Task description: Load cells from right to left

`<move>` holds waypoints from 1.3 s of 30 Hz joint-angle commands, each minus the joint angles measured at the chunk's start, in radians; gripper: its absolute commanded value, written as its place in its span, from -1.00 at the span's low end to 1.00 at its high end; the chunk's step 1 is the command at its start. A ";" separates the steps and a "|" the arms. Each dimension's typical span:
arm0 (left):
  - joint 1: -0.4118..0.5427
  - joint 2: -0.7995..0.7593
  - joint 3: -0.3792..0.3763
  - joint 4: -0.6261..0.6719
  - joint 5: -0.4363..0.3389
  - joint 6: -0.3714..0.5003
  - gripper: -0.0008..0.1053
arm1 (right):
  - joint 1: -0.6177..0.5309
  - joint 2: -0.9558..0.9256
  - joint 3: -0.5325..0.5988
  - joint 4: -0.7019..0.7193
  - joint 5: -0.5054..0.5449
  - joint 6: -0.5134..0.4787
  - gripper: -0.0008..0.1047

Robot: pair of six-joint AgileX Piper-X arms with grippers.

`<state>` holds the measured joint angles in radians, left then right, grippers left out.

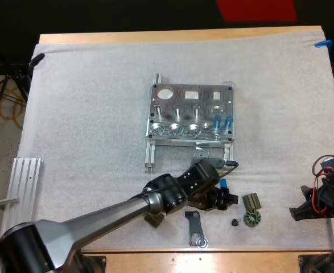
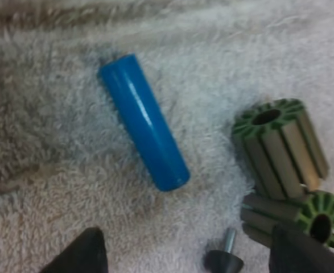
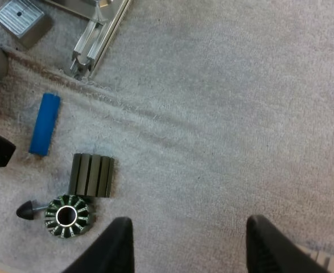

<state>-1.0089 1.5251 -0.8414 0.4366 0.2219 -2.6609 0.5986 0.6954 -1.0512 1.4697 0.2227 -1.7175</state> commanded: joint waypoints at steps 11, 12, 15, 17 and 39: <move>0.000 0.108 -0.077 -0.015 0.007 -0.013 0.13 | 0.000 -0.007 -0.002 0.001 0.007 -0.042 -0.15; 0.000 0.121 -0.083 -0.015 0.007 -0.013 0.13 | 0.000 -0.007 -0.002 0.001 0.007 -0.045 -0.15; 0.000 0.150 -0.091 0.004 0.007 -0.013 0.13 | 0.000 -0.007 -0.002 0.001 0.007 -0.045 -0.15; 0.000 0.169 -0.098 0.019 0.007 -0.013 0.13 | 0.000 -0.007 -0.002 0.001 0.007 -0.045 -0.15; 0.018 0.274 -0.167 0.067 0.056 -0.079 0.12 | 0.000 -0.007 -0.002 0.001 0.007 -0.090 -0.15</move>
<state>-0.9914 1.7715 -1.0116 0.4892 0.2841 -2.7318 0.5986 0.6954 -1.0512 1.4697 0.2237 -1.8000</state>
